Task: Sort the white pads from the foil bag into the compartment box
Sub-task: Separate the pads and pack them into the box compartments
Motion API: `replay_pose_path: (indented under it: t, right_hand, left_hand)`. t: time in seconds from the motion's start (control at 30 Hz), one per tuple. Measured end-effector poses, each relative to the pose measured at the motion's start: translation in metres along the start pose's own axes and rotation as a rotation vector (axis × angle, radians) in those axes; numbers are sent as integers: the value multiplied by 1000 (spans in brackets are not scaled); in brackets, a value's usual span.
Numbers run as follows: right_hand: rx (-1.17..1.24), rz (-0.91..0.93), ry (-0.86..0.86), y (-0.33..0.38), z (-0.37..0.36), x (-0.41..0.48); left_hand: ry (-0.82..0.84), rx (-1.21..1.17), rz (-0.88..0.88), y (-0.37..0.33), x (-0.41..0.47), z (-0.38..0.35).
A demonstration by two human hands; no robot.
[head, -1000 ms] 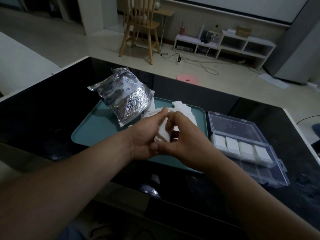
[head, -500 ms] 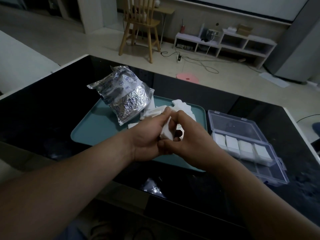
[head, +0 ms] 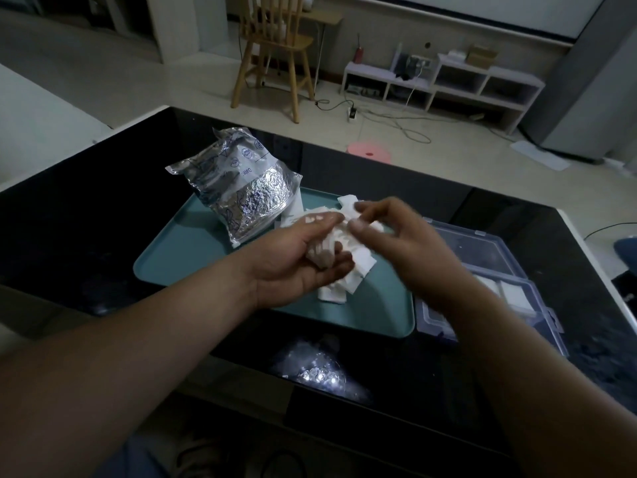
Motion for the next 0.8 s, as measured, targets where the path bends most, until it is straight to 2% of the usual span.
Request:
replay_pose_path:
  t: [0.07,0.13,0.23,0.33,0.53,0.8]
  right_hand:
    - [-86,-54,-208,-6,33,8]
    - [-279,-116,-328,-16,55,12]
    - [-458,-187,-264,-40,52,18]
    - [-579,-172,-156,-57,29,27]
    - [-504,-120,-170,-57,0,43]
    - [-579,-215,-149,-69,-8,55]
  left_hand:
    - [-116,-62,14,-6,4,15]
    - [-183,-69,10,-9,7,27]
    - [-255,0,-10,-12,10,35]
    - [-325,17,-32,-14,11,37]
    - [-359,67,-39,-13,12,40]
    - [-336,103,-33,-9,13,35]
Point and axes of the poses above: each hand's wrist, its own x-axis towards the middle knuckle, its own z-axis out of the back of the hand, y = z × x, the point moved 8 cm from there along x, towards the middle knuckle, and after that the axes turned 7 degrees about x, right-handed, at the moved point
